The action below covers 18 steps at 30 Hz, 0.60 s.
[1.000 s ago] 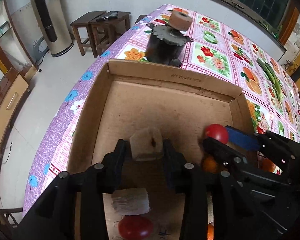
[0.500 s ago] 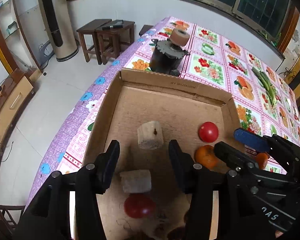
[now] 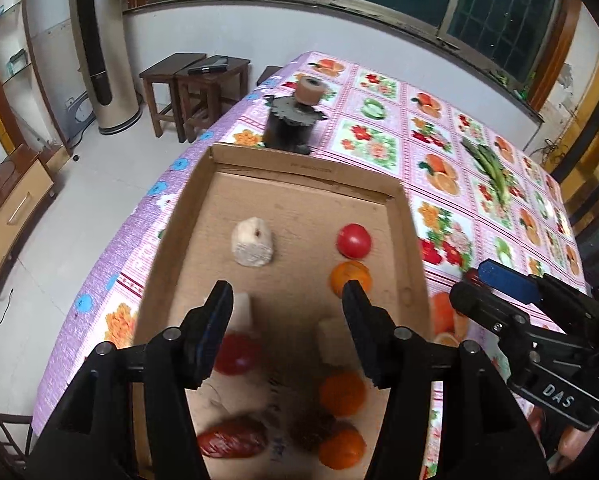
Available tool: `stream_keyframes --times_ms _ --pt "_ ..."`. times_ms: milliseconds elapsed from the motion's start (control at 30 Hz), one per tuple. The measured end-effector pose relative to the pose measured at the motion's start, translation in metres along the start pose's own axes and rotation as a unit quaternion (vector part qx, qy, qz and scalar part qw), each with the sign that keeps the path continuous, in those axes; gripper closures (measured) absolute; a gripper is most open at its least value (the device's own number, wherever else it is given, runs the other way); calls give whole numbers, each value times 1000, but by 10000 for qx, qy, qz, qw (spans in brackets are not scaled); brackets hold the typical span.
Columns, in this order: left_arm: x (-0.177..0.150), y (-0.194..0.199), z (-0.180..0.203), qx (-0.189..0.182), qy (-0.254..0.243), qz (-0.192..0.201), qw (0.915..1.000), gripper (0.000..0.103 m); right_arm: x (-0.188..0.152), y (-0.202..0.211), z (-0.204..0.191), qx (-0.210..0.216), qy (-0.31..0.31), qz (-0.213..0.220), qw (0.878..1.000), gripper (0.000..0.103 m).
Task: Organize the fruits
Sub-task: 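Open both grippers to release the yam piece and tomato in the tray, then move the left gripper to an orange while the right gripper reaches a red date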
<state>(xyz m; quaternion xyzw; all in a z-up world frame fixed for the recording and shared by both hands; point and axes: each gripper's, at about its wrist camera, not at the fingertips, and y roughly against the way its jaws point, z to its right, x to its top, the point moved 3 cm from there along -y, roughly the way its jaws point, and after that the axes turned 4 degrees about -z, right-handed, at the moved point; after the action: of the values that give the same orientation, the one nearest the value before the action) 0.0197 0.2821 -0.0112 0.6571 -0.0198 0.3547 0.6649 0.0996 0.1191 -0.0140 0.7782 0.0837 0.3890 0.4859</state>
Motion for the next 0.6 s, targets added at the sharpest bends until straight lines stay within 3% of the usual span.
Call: stream_keyframes --times_ms 600 --pt "-27 24 63 -465 -463 -9 9978 47 -37 45 54 -291 -410 140 9986 51"
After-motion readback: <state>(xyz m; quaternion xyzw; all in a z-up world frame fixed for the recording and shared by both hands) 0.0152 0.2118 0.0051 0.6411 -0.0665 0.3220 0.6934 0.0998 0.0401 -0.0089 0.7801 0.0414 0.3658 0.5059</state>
